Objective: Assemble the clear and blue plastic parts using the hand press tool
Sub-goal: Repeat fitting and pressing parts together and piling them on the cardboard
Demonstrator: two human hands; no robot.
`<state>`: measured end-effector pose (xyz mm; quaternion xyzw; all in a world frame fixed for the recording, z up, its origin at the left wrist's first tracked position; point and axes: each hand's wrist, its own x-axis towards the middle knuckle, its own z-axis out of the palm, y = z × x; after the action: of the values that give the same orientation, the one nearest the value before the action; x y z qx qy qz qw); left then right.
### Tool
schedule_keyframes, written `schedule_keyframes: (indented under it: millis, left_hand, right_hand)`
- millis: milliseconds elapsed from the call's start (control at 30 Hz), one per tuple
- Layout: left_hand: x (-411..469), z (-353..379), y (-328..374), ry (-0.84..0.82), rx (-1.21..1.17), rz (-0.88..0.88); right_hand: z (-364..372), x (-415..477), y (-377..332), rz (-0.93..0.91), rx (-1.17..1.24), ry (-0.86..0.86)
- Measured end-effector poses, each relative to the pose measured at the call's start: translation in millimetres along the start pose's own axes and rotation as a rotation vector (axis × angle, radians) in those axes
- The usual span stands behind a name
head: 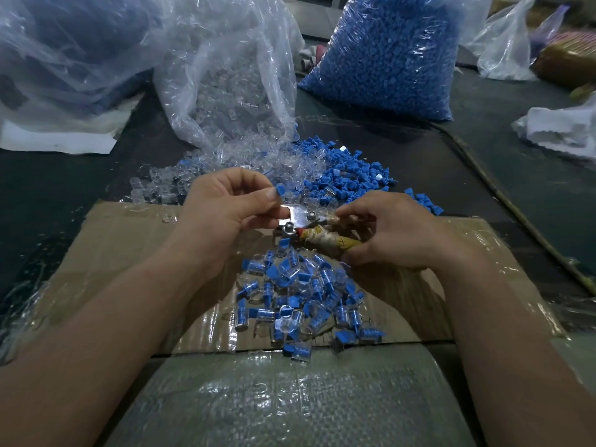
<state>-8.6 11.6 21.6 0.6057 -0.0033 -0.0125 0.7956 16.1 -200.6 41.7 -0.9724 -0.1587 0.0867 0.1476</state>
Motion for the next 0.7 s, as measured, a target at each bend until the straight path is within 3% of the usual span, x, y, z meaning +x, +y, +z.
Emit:
schedule_keyframes:
  millis: [233,500,700]
  left_hand:
    - [1,-1,1,0.023,-0.016,0.027]
    - [1,-2,1,0.056,-0.026,0.117]
    - [-2,-1,0,0.061,0.015,0.169]
  right_hand:
    - [8,3,-10,-0.066,-0.171,0.128]
    - [6,-1,-7,-0.071,0.02,0.398]
    - [11,0,-15,-0.107,0.026,0.387]
